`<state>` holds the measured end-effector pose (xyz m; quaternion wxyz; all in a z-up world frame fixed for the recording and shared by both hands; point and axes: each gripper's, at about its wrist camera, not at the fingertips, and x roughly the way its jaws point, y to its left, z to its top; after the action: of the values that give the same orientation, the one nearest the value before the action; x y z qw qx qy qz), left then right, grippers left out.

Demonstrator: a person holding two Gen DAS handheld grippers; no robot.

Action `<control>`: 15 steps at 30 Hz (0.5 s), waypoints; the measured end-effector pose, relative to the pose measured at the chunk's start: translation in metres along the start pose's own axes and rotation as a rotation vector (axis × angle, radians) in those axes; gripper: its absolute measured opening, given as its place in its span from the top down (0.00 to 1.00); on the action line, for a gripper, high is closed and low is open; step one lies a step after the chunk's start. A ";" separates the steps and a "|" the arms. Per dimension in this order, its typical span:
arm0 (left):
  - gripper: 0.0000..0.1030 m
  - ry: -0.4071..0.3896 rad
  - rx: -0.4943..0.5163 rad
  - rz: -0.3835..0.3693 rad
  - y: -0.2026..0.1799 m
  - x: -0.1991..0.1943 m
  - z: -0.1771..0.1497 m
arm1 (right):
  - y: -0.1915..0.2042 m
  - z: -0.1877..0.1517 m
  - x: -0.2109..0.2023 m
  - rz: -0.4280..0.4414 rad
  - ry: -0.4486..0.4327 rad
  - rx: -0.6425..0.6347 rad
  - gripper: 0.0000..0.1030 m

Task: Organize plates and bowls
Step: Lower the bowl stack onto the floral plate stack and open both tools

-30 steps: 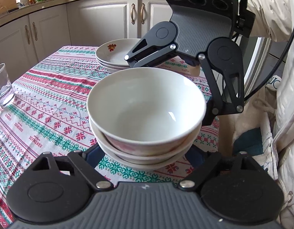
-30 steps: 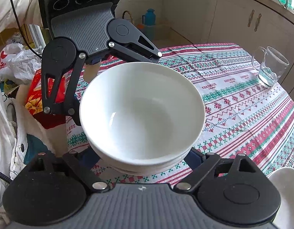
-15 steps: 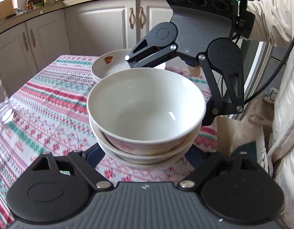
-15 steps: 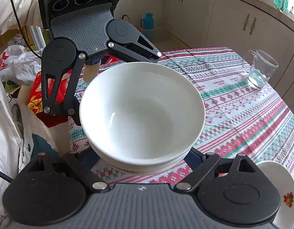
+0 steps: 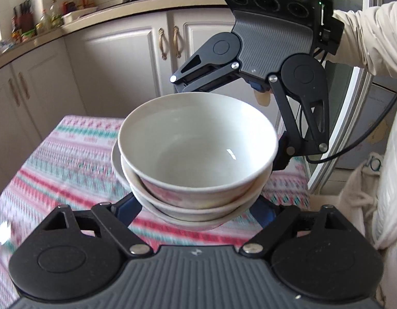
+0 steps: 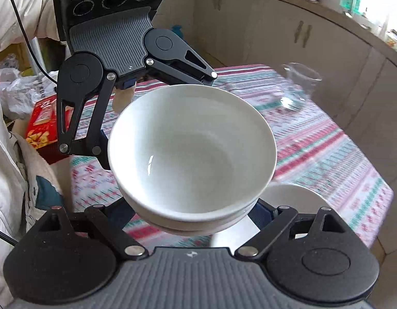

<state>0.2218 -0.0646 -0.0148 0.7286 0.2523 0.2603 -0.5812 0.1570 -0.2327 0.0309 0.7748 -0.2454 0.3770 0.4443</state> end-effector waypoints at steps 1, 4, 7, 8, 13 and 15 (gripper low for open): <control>0.14 -0.003 0.011 -0.006 0.003 0.007 0.006 | -0.006 -0.004 -0.004 -0.012 -0.001 0.006 0.08; 0.14 -0.005 0.034 -0.025 0.012 0.026 0.019 | -0.022 -0.015 -0.011 -0.039 0.004 0.026 0.08; 0.14 -0.002 0.045 -0.045 0.021 0.045 0.026 | -0.036 -0.028 -0.014 -0.058 0.012 0.048 0.08; 0.14 0.001 0.047 -0.051 0.023 0.051 0.028 | -0.040 -0.031 -0.014 -0.063 0.016 0.055 0.08; 0.14 0.009 0.047 -0.069 0.031 0.074 0.033 | -0.056 -0.045 -0.009 -0.077 0.032 0.084 0.08; 0.14 0.013 0.044 -0.076 0.034 0.079 0.032 | -0.062 -0.050 -0.008 -0.073 0.034 0.098 0.09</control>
<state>0.2723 -0.1362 -0.0418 0.6985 0.2618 0.2618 -0.6124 0.1899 -0.3024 0.0098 0.7949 -0.2281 0.4024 0.3925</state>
